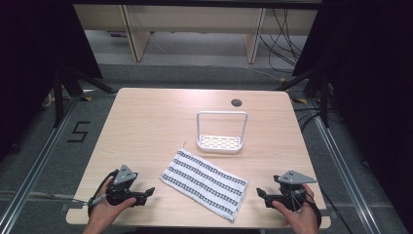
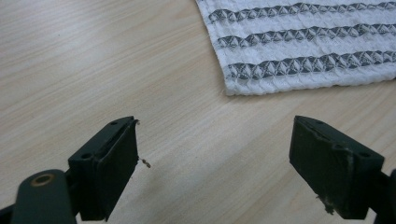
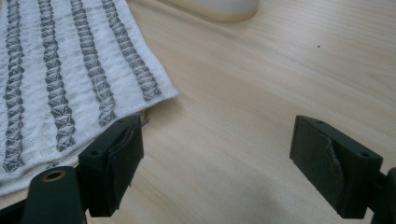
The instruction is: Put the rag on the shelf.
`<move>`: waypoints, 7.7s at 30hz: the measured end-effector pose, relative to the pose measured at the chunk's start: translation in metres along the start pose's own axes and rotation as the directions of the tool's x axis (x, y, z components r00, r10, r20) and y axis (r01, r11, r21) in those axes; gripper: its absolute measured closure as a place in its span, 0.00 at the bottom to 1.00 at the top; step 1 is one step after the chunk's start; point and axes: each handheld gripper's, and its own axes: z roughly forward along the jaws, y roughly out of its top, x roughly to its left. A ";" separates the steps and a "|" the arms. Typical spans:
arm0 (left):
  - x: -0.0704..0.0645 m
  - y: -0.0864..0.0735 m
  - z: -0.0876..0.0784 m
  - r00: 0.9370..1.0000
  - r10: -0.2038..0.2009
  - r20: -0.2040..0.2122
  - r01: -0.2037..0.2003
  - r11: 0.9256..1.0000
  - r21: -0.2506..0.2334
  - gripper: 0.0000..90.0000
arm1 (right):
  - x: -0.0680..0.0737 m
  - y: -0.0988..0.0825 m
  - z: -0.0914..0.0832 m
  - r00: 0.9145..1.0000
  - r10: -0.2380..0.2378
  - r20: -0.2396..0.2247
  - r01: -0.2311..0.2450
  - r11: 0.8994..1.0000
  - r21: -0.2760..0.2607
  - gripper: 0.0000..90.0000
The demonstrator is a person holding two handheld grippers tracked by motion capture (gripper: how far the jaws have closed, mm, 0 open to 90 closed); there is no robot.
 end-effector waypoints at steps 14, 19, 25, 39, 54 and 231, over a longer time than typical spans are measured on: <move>-0.005 0.001 0.004 1.000 0.010 0.012 -0.010 1.000 -0.002 0.17 | 0.018 0.004 -0.002 0.999 -0.030 -0.020 0.031 0.999 0.019 0.21; -0.007 0.004 0.004 1.000 0.007 0.013 -0.006 1.000 -0.006 0.17 | 0.020 0.005 -0.001 0.999 -0.045 -0.010 0.045 0.999 0.008 0.21; -0.020 0.019 0.010 0.997 0.071 0.044 -0.070 0.997 -0.007 0.17 | 0.032 0.007 -0.003 0.999 -0.052 -0.017 0.052 0.999 0.016 0.23; -0.059 0.073 0.049 0.969 0.188 0.159 -0.187 0.982 -0.021 0.19 | 0.070 0.001 -0.006 0.990 -0.124 -0.072 0.126 0.992 0.023 0.27; -0.086 0.116 0.090 0.941 0.217 0.259 -0.222 0.975 -0.013 0.23 | 0.092 -0.004 0.001 0.976 -0.185 -0.118 0.192 0.980 0.046 0.33; -0.015 0.359 0.072 0.987 -0.126 0.101 0.148 0.958 -0.245 0.91 | -0.062 0.316 0.038 0.995 -0.012 0.099 0.032 0.979 -0.200 1.00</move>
